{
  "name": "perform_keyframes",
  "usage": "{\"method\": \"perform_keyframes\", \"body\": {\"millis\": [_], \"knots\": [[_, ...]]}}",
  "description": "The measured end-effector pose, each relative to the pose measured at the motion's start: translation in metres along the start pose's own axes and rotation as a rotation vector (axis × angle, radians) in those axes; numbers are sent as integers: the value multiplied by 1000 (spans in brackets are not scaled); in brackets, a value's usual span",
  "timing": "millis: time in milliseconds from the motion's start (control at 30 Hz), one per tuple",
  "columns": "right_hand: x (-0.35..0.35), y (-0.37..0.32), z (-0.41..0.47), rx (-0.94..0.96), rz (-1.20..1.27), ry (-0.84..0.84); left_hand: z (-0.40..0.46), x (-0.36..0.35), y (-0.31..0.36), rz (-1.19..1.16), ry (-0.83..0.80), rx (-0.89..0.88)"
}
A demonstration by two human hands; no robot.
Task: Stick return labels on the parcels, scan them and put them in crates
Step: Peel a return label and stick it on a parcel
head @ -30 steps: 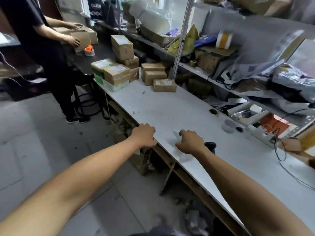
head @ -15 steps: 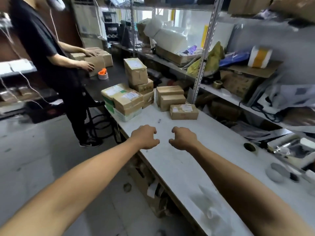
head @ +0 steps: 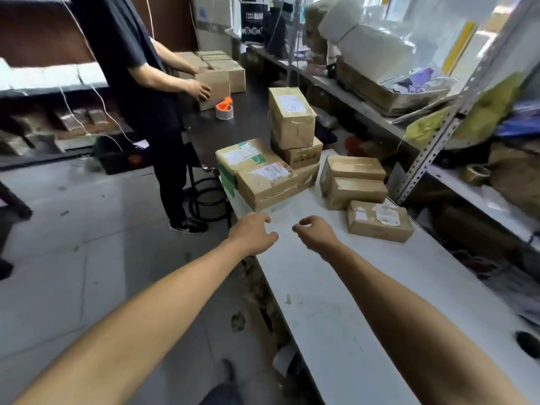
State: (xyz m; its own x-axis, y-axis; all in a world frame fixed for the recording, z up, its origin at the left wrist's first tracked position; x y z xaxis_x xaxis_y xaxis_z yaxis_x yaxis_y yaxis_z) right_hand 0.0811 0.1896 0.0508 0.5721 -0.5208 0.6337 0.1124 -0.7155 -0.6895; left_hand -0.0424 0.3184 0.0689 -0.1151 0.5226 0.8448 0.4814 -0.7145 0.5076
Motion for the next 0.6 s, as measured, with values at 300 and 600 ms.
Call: {"method": "perform_keyframes", "body": {"millis": [300, 600], "knots": [[-64, -48, 104, -363, 563, -204, 118, 21, -63, -179, 95, 66], [-95, -70, 158, -465, 737, -207, 161, 20, -93, -276, 136, 57]]}}
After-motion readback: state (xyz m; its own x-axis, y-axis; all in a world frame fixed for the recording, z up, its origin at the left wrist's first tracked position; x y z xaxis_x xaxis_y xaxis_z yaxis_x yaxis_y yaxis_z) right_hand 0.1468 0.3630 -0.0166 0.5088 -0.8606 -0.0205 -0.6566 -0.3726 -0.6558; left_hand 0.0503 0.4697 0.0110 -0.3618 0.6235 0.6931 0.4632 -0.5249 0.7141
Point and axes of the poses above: each hand's wrist, its own z-axis towards the middle knuckle, its own x-axis out of the back of the hand, y = z × x, the point moved 4 cm from there along z, towards the middle knuckle, and after that the axes turned 6 degrees about -x, right-handed, at the moved point
